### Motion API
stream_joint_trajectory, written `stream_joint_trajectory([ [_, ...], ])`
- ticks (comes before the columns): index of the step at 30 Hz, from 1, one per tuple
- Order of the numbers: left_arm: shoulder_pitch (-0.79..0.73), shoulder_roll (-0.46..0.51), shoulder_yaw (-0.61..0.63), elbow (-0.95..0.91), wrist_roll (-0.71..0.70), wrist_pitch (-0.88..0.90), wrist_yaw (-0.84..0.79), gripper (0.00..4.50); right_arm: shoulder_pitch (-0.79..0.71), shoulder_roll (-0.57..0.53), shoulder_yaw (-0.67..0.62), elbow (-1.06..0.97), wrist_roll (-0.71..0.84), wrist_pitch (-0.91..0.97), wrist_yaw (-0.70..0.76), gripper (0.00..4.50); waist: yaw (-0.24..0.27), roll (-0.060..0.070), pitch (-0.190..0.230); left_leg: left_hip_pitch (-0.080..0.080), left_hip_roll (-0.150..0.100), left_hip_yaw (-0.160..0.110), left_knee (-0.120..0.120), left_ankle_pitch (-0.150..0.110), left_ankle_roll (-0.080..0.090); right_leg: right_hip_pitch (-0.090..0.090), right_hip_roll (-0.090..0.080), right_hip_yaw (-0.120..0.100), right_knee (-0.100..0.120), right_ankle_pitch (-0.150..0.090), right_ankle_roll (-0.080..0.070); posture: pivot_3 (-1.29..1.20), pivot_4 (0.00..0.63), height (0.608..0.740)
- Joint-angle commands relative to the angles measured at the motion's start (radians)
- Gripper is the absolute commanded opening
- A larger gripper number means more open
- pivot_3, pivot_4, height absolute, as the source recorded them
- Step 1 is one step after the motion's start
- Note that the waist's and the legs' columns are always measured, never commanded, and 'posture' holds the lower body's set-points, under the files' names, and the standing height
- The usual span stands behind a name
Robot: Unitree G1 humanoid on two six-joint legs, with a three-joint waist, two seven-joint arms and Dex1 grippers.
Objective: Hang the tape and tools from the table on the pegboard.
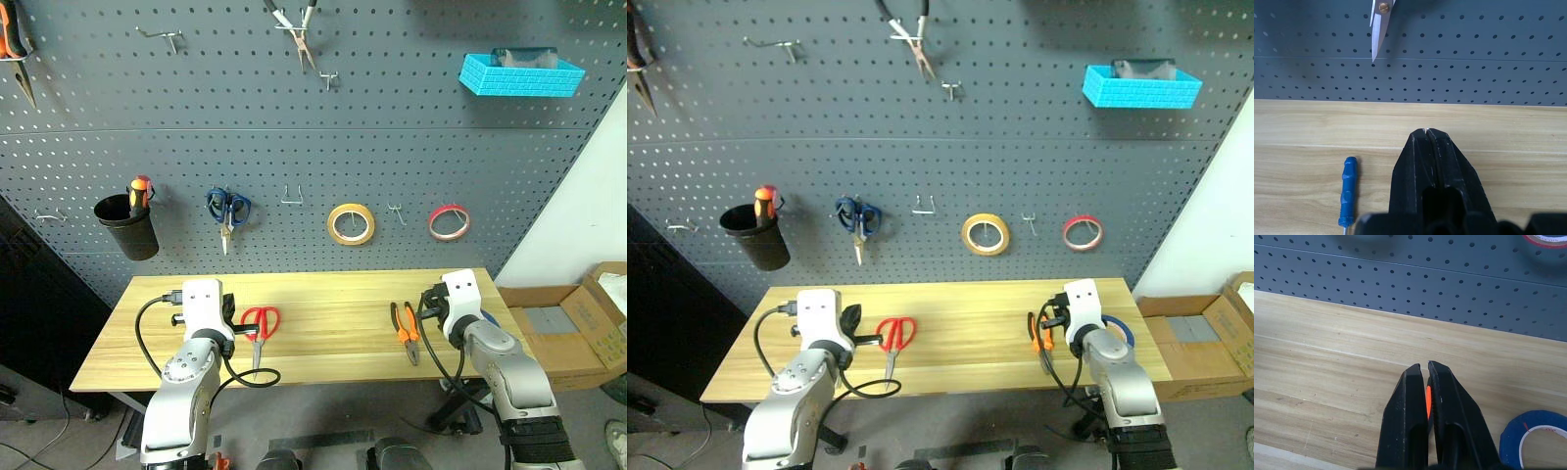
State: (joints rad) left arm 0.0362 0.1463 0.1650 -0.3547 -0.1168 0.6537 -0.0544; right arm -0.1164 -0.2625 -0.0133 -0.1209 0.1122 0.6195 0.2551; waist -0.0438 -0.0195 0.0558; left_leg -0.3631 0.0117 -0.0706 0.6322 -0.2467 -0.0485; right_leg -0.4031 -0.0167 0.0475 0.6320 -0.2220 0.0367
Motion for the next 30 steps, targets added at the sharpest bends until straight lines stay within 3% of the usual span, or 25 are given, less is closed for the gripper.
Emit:
stream_joint_trajectory([
  [1, -0.007, 0.007, 0.005, -0.044, 0.003, -0.020, 0.005, 0.02, -0.006, -0.001, -0.012, -0.039, 0.001, -0.022, -0.006, 0.03, 0.000, 0.000, 0.000, 0.000, 0.000, 0.000, 0.000, 0.000, 0.000, 0.000, 0.000, 0.000, 0.000, 0.000, 0.000, -0.03, 0.003, 0.740],
  [30, 0.028, 0.008, -0.003, -0.039, 0.022, -0.021, 0.025, 0.02, 0.002, -0.004, -0.020, -0.052, -0.006, -0.030, -0.006, 0.03, -0.007, 0.000, 0.000, 0.000, 0.000, 0.000, 0.000, 0.000, 0.000, 0.000, 0.000, 0.000, 0.000, 0.000, 0.000, -0.03, 0.031, 0.740],
])
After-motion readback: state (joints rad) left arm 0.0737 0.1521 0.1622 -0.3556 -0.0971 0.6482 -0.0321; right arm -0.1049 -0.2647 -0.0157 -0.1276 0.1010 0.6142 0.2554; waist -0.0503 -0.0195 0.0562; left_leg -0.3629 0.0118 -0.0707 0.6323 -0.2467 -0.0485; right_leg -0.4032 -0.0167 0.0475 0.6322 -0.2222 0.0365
